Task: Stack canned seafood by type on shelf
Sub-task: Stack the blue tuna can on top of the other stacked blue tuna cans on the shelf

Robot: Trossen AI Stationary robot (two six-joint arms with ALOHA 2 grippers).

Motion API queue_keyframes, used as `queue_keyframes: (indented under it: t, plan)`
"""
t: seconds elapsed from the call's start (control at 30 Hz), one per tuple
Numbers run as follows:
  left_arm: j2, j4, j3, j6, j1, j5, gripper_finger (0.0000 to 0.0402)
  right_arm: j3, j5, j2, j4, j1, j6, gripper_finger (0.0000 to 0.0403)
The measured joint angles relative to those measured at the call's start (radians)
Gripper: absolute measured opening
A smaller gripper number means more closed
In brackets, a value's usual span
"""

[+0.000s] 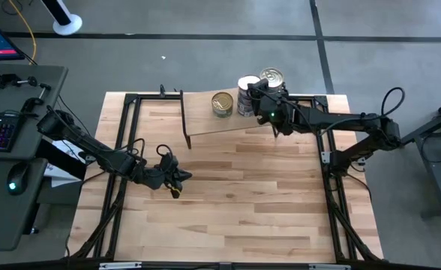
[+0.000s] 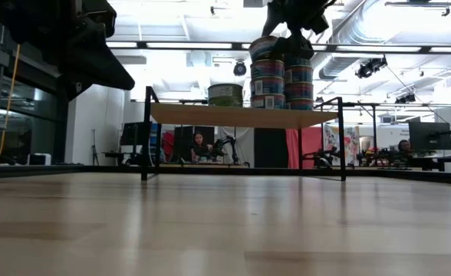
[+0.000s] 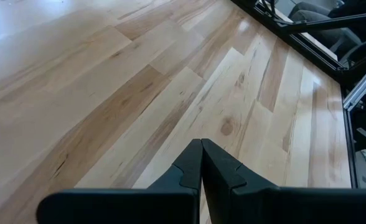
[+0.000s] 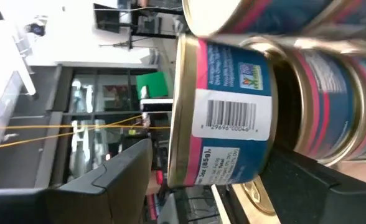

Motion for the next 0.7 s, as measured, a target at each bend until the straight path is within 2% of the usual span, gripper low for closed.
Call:
queue_keyframes:
  t: [0.27,0.6,0.7]
  plan:
    - [0.000,0.000,0.000,-0.001,0.000,0.000,0.0000,0.141,-0.059,0.000,-0.295,-0.021,0.073,0.0272]
    - [0.000,0.000,0.000,0.000,0.002,-0.001,0.0000,0.160,-0.090,0.001,-0.296,-0.026,0.075,0.0272]
    - [0.000,0.000,0.000,0.000,0.002,-0.001,0.0000,0.160,-0.095,0.023,-0.313,-0.026,0.126,0.0272]
